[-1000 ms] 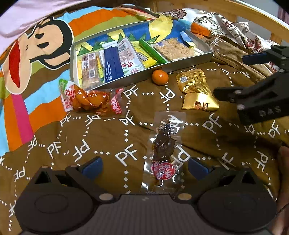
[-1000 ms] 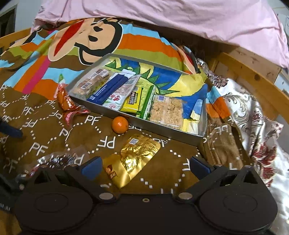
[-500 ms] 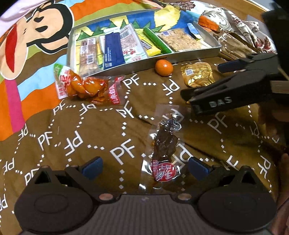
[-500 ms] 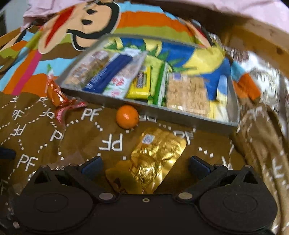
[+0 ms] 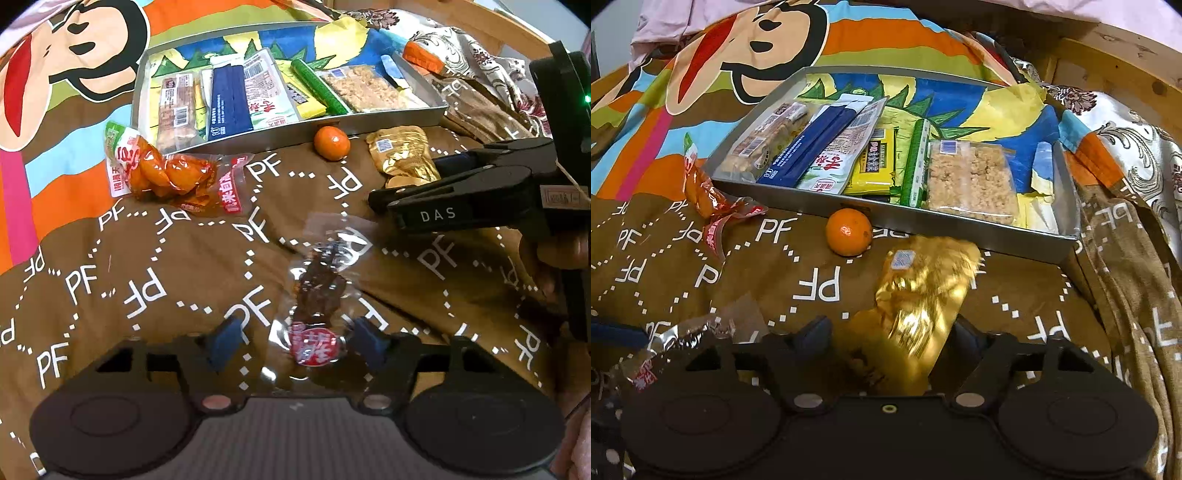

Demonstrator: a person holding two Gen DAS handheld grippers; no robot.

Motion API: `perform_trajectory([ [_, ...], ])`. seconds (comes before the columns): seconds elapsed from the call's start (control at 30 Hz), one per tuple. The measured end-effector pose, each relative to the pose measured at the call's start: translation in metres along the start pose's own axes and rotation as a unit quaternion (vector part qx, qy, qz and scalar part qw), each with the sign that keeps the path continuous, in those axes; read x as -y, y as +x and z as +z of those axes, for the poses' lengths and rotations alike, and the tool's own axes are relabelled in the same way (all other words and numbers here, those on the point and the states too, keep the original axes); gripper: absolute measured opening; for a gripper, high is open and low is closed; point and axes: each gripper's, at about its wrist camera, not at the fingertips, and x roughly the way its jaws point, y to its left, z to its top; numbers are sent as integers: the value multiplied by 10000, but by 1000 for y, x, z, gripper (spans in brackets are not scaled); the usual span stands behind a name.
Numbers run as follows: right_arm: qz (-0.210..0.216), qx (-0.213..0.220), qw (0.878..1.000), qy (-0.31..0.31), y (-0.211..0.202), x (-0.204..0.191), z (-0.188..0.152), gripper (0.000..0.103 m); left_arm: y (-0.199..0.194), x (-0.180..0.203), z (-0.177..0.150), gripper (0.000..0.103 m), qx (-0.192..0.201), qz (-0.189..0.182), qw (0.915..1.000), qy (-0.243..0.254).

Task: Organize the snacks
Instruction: 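Grasp the jerky packet with the left tool while the right tool grasps the gold foil packet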

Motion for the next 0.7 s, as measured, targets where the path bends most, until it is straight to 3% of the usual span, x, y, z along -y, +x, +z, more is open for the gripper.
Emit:
perform_trajectory([
  [0.2,217,-108,9997,72,-17,0,-8,64,-3,-4,1,54,26,-117,9997,-196],
  [0.4,525,-350,9980,91,-34,0,-19,64,-7,-20,3,53,36,-336,9961,-812],
  [0.53,549,-400,9977,31,-38,-4,-23,68,-8,-27,2,53,60,-362,9939,-1040],
  [0.7,399,-289,9987,115,-35,-3,-21,82,-4,-31,4,55,66,-265,9934,-1112],
])
